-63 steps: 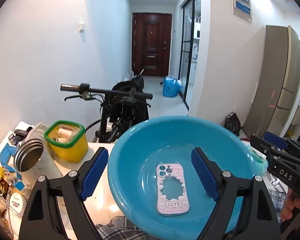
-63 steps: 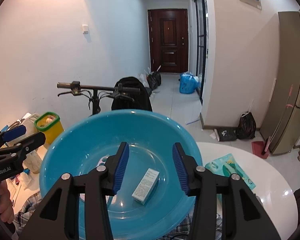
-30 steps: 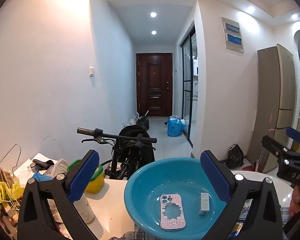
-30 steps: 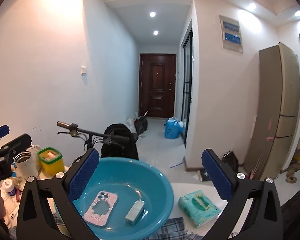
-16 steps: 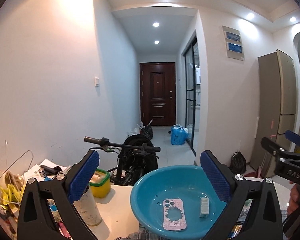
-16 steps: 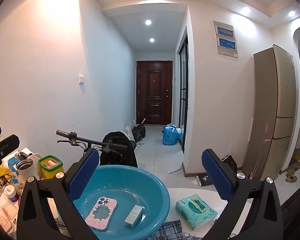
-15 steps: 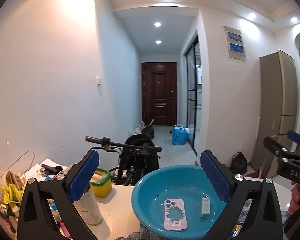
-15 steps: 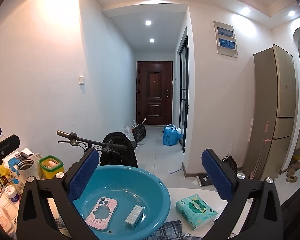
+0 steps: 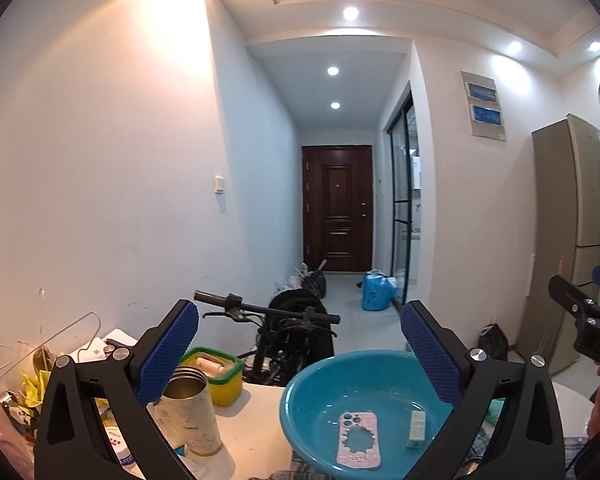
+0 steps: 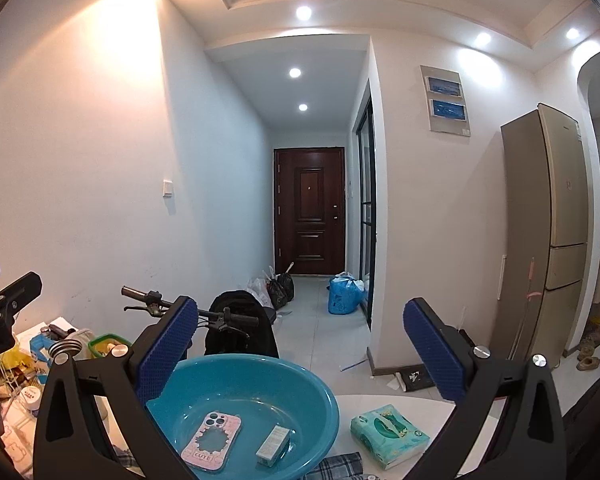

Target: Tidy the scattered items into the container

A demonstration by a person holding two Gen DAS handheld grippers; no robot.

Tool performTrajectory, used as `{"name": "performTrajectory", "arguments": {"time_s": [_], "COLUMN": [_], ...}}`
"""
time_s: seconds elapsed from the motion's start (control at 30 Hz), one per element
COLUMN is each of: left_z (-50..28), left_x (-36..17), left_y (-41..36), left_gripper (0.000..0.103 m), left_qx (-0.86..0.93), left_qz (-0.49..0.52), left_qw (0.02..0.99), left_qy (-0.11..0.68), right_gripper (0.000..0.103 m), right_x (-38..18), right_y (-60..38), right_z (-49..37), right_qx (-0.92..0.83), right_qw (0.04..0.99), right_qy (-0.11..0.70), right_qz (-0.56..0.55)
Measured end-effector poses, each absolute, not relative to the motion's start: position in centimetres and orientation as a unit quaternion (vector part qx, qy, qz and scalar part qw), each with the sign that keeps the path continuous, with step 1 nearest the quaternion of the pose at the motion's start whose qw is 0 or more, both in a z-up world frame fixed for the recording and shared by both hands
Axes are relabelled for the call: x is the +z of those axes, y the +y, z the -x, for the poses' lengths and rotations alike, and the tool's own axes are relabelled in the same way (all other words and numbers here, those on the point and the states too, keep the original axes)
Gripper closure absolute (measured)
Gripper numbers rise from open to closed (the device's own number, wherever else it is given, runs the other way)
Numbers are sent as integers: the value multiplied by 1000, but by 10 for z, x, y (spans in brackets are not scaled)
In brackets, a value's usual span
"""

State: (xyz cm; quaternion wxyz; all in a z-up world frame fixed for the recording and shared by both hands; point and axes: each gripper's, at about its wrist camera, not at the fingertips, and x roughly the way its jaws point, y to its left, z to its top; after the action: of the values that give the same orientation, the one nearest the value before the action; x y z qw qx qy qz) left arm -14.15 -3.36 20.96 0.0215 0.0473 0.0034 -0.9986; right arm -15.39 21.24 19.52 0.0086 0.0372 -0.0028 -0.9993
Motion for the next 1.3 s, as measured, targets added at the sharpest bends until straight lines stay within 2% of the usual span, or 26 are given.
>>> {"name": "performTrajectory", "arguments": {"time_s": [0.37,0.7,0.97,1.3], "left_z": [99,63,39,15], "left_x": [215,217,212,209], "left_y": [-41,-47,-47,-48], "left_gripper": [0,0,0,0], "left_qx": [-999,-998,-999,-999], "left_qz": [-38,1,-32,-31], "left_qw": [18,52,-28,-11], "left_qy": [13,18,22,27], "right_gripper": [1,1,1,1], "right_x": [211,220,218,216], "right_y": [203,201,205,213], "right_z": [110,75,54,18], "right_qx": [-1000,-1000,-1000,-1000], "right_qw": [21,22,18,-1], "right_qy": [7,20,15,10], "right_qz": [-14,7,6,14]}}
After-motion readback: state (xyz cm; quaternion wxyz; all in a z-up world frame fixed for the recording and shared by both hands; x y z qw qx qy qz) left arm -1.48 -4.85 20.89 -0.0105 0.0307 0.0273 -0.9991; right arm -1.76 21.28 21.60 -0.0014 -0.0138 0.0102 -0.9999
